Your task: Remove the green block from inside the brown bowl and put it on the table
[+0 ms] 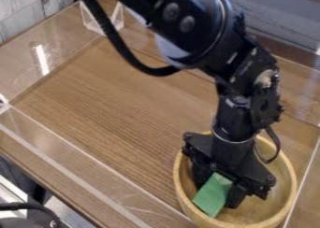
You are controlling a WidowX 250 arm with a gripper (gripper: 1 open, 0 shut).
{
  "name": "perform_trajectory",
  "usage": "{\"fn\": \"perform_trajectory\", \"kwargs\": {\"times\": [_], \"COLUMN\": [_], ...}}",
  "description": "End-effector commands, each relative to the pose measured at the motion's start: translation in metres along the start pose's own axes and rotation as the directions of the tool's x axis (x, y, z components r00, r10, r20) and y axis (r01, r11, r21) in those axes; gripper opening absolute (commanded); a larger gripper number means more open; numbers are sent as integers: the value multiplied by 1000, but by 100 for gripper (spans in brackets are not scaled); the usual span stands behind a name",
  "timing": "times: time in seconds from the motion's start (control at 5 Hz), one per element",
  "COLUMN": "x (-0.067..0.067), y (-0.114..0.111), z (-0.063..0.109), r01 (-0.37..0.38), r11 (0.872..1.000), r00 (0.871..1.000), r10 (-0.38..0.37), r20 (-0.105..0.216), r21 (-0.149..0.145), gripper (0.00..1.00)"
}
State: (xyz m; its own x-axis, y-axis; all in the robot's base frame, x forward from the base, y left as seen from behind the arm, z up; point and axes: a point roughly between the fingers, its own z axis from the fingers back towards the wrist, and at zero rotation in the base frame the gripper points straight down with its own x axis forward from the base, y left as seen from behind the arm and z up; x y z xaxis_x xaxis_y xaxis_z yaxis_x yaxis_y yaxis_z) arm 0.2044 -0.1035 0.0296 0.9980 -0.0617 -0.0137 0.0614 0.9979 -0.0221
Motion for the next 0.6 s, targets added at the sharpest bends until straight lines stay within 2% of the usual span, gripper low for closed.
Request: {"fn": "perform_trajectory", "kwargs": {"times": [0.0, 0.4], "x": [7, 5], "y": [-1, 1], "z": [20, 33], "r01": [2, 4], "r11": [1000, 1000], "r00": [999, 999], "r10": [-1, -4], "r20": [44, 36], "r21": [-11, -2], "gripper": [0, 0]}}
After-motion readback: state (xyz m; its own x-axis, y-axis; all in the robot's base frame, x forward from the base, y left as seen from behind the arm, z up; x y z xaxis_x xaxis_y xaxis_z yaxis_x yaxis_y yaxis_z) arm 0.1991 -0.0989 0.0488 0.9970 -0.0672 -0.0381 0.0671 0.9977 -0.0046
